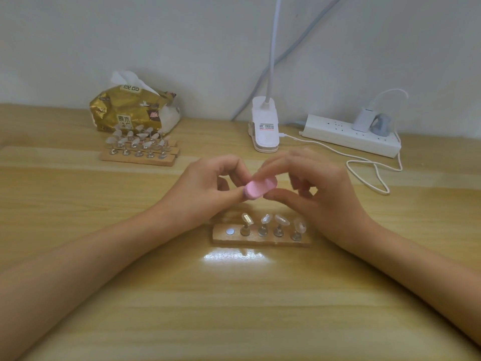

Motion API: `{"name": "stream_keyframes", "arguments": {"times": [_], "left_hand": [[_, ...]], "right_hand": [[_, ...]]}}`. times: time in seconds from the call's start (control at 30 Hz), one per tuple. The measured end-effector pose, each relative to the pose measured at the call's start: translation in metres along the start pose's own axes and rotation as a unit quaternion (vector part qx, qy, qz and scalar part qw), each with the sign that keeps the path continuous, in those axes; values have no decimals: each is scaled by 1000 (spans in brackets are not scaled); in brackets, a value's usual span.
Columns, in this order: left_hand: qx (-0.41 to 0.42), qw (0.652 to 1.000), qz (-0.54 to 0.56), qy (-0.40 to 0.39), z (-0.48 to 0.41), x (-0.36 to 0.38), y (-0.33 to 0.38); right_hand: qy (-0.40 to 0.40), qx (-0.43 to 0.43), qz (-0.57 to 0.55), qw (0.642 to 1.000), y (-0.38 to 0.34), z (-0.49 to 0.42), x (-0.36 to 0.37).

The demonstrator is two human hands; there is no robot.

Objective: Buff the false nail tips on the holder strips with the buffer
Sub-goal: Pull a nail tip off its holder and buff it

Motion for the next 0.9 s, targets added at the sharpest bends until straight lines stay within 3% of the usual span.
{"name": "stream_keyframes", "arguments": {"times": [0.13, 0.23, 0.33, 0.43, 0.53, 0.63, 0.77, 0.9], "left_hand": [[0, 1000, 0, 2, -1, -1, -3], [1, 1000, -9, -1, -1, 0, -4], [-3, 1000, 10, -1, -1, 0, -4], [-1, 1000, 13, -5, -1, 0, -3], [-4, 1000, 18, -4, -1, 0, -5], [3, 1000, 11, -12, -1, 1, -4], [1, 1000, 19, -10, -2, 1, -5], [3, 1000, 16, -10, -1, 1, -4]], "right_hand": [[23, 63, -19, 998, 14, -1, -6], [12, 31, -10, 999, 7, -1, -3], [35, 57, -25, 997, 11, -1, -7], [19, 13, -5, 1000, 2, 0, -4], [31, 51, -13, 998, 11, -2, -6], [19, 6, 8, 1000, 2, -1, -4], [37, 50, -31, 998, 11, -1, -6], [30, 16, -16, 999, 4, 0, -4]]}}
Point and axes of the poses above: each hand's wrist, its own z-axis away from the middle knuckle, its own x-axis out of the palm, y = z × x, the point moved 7 cm from there along -z, towards the middle knuckle
